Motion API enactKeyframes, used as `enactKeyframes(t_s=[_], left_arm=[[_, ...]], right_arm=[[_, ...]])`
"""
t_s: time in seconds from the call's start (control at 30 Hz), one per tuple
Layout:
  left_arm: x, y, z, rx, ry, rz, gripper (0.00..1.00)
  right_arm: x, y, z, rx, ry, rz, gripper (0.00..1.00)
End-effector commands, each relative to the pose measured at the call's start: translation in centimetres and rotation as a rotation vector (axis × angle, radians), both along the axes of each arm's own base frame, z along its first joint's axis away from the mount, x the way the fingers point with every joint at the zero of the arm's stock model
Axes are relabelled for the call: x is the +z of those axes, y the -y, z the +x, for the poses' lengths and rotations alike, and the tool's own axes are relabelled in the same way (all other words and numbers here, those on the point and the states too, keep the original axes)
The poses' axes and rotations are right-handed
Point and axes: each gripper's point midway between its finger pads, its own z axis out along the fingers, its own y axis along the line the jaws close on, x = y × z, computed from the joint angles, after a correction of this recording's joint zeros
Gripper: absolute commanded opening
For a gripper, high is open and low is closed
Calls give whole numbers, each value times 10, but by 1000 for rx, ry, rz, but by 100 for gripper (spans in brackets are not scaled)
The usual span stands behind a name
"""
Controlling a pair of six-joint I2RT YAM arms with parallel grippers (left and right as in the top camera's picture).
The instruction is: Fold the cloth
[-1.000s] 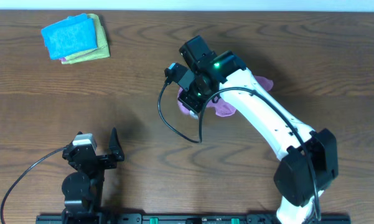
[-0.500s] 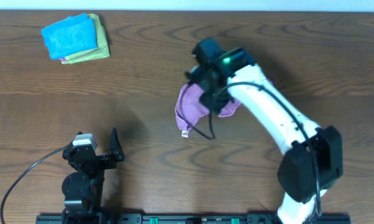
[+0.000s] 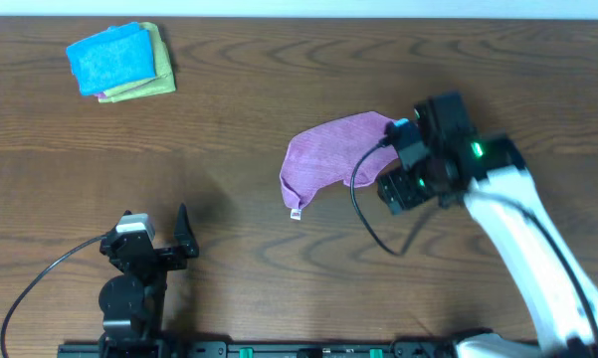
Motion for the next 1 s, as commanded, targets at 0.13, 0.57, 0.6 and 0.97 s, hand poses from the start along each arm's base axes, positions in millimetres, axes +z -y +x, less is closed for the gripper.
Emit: enactKeyframes(t_s=[0.13, 0.57, 0.6, 0.97], left_arm=[[-15, -2, 0, 9, -34, 8, 95], [-15, -2, 0, 9, -34, 8, 95], [-15, -2, 0, 9, -34, 8, 96], [-15, -2, 0, 9, -34, 8, 95]], right_arm=[[-46, -41, -17, -160, -98, 328, 78], [-108, -48, -12, -250, -258, 331, 56], [-110, -47, -10, -254, -254, 325, 56], [-112, -23, 23, -331, -144, 318, 52]])
